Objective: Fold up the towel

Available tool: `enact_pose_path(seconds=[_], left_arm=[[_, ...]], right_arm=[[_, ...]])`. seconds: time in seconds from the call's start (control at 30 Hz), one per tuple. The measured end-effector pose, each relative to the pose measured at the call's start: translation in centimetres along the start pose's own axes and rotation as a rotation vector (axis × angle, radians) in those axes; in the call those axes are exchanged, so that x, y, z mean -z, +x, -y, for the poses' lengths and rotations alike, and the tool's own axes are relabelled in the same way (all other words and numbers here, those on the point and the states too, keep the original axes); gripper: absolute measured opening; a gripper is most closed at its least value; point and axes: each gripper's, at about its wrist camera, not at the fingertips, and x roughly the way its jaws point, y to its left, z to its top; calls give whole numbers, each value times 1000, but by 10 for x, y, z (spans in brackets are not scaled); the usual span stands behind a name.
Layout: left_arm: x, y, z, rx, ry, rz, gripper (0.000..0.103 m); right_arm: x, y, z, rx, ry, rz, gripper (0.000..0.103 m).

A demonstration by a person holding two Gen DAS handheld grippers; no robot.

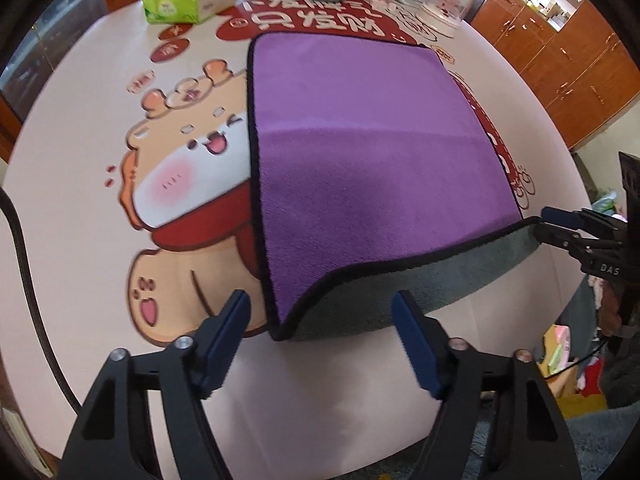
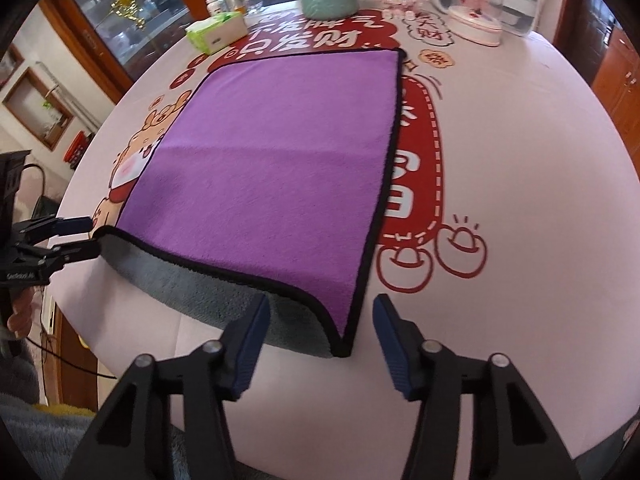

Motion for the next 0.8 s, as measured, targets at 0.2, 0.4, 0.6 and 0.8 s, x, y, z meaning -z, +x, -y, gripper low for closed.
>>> enact_pose_path(seconds=[0.2,0.4,0.6,0.8], left_arm=[[-1,4,0,49,7,-6,62],[-4,7,-1,58,11,-14,51],[-4,12,-2,39,12,-31,44],[-3,16,-3,6,8,-39,26]], right_arm=[[2,2,-4,-26,-32,-8,34],[2,2,-9,-23,-66,-2,24],[3,0,-8,-17,-78,2,15],[6,0,-7,-7,-81,-1,8]])
